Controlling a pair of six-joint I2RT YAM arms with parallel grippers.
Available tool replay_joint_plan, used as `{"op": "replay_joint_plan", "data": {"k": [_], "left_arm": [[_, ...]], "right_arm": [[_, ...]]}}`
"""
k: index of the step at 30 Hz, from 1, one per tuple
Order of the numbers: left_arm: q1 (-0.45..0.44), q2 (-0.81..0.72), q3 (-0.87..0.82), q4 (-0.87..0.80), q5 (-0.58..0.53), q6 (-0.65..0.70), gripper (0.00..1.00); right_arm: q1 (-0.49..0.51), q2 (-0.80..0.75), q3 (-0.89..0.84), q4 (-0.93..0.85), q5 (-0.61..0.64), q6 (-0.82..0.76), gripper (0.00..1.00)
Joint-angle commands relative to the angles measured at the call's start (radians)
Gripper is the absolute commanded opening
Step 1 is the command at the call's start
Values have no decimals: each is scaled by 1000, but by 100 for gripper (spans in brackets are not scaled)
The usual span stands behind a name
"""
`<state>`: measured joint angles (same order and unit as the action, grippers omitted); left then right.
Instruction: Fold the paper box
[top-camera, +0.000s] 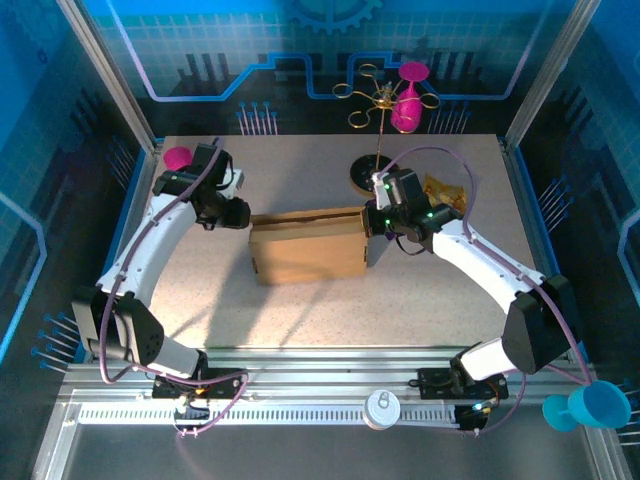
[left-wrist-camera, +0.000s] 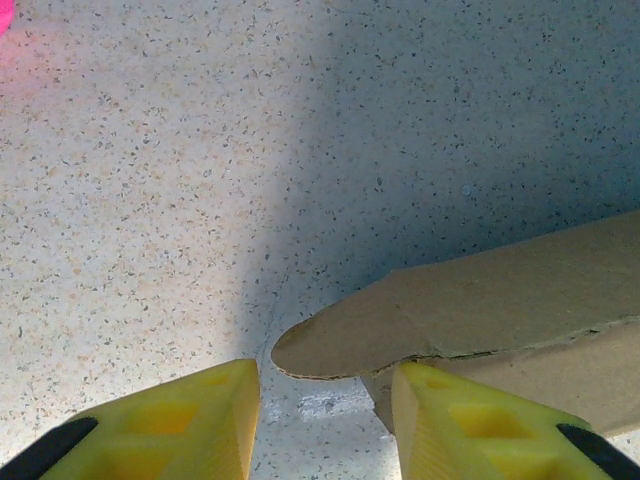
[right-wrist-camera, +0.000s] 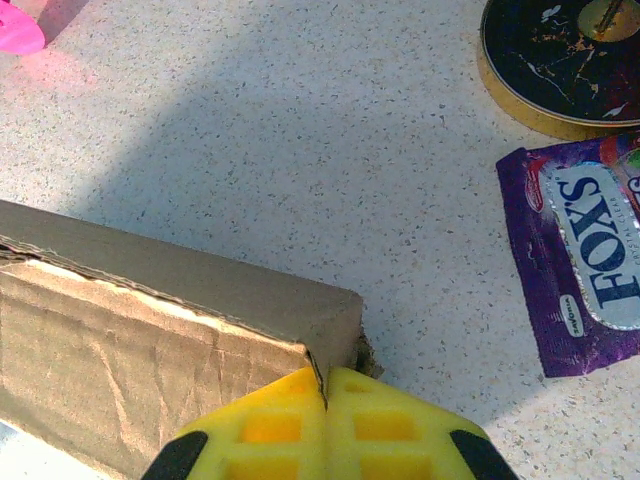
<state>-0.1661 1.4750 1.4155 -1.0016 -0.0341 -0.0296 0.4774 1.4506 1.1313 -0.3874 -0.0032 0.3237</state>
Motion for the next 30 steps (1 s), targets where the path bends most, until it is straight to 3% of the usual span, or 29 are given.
{"op": "replay_joint_plan", "data": {"k": [1, 13, 23, 28, 30], "left_arm": [[-4, 7, -12, 32, 6, 20, 40], [-6, 31, -23, 50, 46, 9, 30], [-13, 30, -18, 44, 63, -25, 14], [-15, 37, -18, 38, 68, -34, 14], [-16, 37, -24, 39, 63, -32, 20]], "right_arm": [[-11, 10, -15, 3, -15, -8, 0], [-11, 7, -16, 3, -17, -6, 0], [-11, 8, -16, 5, -17, -7, 0], [-11, 9, -16, 5, -17, -9, 0], [-13, 8, -14, 4, -20, -9, 0]]}}
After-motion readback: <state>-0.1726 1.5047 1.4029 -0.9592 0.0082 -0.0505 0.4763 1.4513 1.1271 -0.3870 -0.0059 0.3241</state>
